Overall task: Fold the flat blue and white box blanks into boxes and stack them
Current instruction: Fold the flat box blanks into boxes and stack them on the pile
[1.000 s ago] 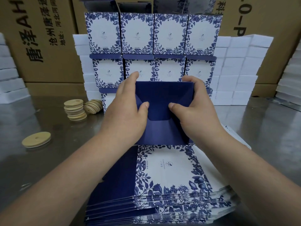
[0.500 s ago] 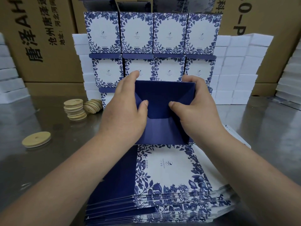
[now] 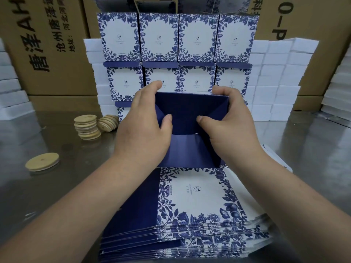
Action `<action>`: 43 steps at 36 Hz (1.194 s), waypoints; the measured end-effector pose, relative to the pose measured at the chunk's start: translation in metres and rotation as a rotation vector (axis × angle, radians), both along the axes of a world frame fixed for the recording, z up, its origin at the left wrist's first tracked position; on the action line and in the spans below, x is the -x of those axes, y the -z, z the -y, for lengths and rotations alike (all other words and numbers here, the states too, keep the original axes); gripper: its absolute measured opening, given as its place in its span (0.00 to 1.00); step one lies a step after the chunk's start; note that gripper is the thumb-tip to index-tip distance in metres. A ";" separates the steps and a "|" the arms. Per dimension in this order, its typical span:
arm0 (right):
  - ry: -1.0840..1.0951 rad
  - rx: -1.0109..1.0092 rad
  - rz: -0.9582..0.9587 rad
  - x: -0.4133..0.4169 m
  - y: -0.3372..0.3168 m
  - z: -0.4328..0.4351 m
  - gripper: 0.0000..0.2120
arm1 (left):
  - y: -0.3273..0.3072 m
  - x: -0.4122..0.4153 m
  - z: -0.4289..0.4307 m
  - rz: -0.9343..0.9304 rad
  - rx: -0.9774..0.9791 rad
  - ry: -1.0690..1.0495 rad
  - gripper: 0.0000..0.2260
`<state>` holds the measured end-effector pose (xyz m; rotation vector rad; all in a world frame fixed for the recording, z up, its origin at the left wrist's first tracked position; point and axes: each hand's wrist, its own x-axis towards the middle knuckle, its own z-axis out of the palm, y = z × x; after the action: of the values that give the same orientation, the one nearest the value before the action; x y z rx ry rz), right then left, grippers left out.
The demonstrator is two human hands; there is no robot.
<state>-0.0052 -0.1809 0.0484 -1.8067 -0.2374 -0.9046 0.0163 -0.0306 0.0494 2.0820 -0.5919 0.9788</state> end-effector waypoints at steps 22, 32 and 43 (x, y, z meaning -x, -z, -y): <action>-0.030 -0.120 -0.053 0.006 -0.006 -0.005 0.16 | 0.001 0.004 0.001 -0.033 0.075 0.069 0.28; -0.123 -0.298 -0.055 0.005 -0.009 -0.002 0.31 | -0.007 -0.001 -0.001 -0.363 0.644 0.420 0.26; -0.242 -0.178 0.001 0.002 -0.007 0.007 0.26 | -0.021 0.001 -0.005 -0.572 0.819 0.815 0.18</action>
<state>-0.0075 -0.1880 0.0551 -1.5745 -0.3570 -0.7320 0.0152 -0.0255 0.0701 1.1117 -0.5291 0.0741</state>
